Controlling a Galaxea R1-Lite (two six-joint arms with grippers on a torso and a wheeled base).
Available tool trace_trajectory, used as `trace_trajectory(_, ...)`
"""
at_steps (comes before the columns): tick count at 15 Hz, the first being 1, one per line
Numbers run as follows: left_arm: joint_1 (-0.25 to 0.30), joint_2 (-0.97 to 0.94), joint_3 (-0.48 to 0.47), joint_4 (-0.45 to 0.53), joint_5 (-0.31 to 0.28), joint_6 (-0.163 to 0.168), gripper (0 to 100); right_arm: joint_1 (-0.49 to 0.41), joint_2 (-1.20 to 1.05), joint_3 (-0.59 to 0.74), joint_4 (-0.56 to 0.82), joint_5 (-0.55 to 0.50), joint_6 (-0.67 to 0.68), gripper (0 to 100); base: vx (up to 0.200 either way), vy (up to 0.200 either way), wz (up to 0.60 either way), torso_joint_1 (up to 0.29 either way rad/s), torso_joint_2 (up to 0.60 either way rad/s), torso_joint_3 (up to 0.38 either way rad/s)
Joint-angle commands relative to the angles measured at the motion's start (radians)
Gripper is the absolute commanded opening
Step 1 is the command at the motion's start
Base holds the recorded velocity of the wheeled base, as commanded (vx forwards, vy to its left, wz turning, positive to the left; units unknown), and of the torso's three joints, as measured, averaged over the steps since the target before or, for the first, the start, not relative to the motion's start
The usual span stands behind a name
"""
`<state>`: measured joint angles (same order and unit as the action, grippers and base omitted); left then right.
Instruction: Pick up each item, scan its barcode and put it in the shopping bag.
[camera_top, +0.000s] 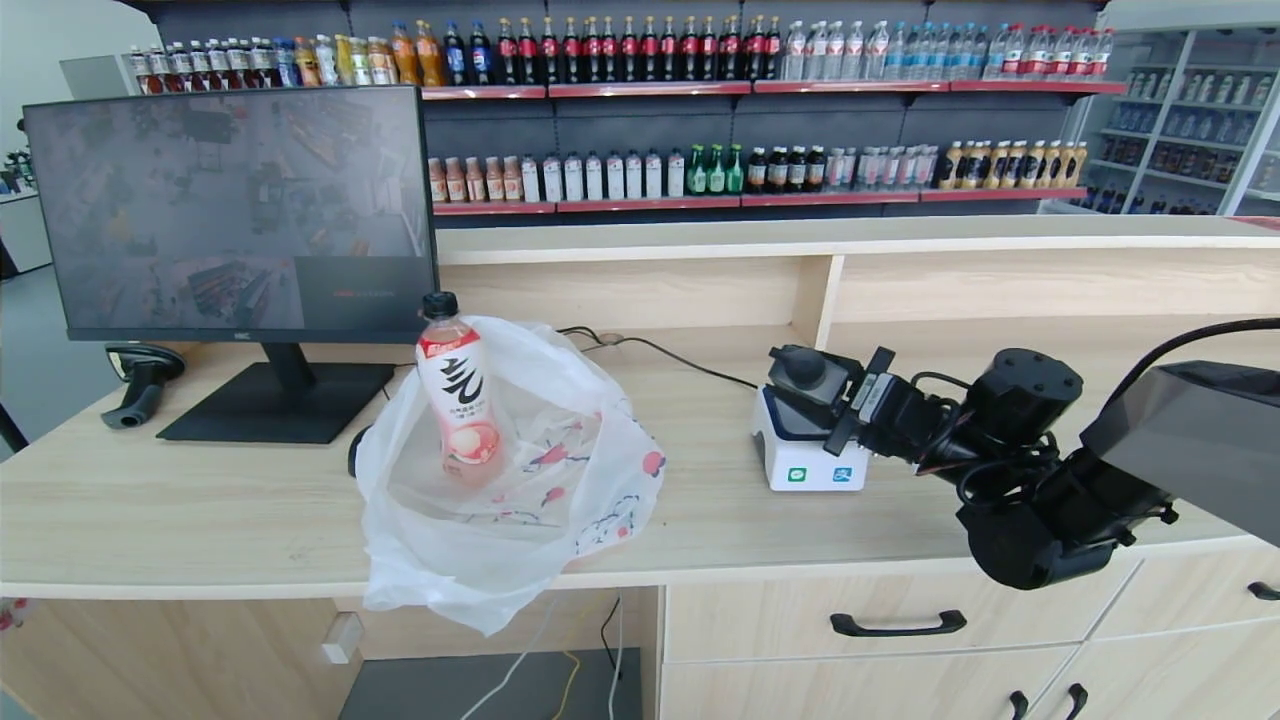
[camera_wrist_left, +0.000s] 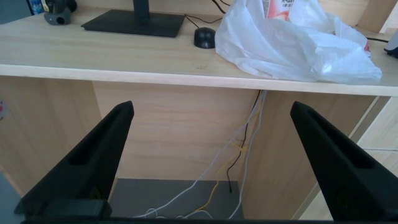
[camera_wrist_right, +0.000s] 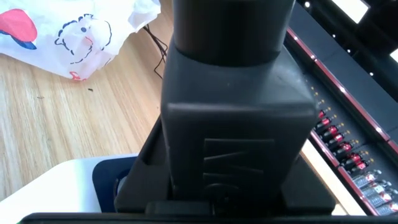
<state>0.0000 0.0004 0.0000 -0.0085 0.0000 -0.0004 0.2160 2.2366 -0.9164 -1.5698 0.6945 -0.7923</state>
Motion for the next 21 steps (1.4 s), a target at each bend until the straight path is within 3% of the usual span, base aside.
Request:
trace_trajectory(1, 0.0, 0.0, 0.0, -0.001, 0.0, 0.0, 100, 0.0, 0.0, 0.001, -0.001, 0.0, -0.001, 0, 0.0, 0.0, 0.0, 0.0, 0.0, 0.0)
trace_trajectory(11, 0.0, 0.0, 0.0, 0.004, 0.0, 0.002, 100, 0.033, -0.15, 0.028, -0.001, -0.013, 0.084, 0, 0.0, 0.0, 0.0, 0.0, 0.0, 0.0)
trace_trajectory(14, 0.0, 0.0, 0.0, 0.004, 0.0, 0.0, 100, 0.125, -0.236, 0.04, -0.001, -0.124, 0.15, 0, 0.0, 0.0, 0.0, 0.0, 0.0, 0.0)
trace_trajectory(16, 0.0, 0.0, 0.0, 0.005, 0.0, 0.0, 100, 0.201, -0.302, 0.102, -0.001, -0.277, 0.24, 0, 0.0, 0.0, 0.0, 0.0, 0.0, 0.0)
trace_trajectory(21, 0.0, 0.0, 0.0, 0.007, 0.0, 0.003, 100, 0.209, -0.509, 0.401, -0.001, -0.46, 0.536, 0, 0.0, 0.0, 0.0, 0.0, 0.0, 0.0)
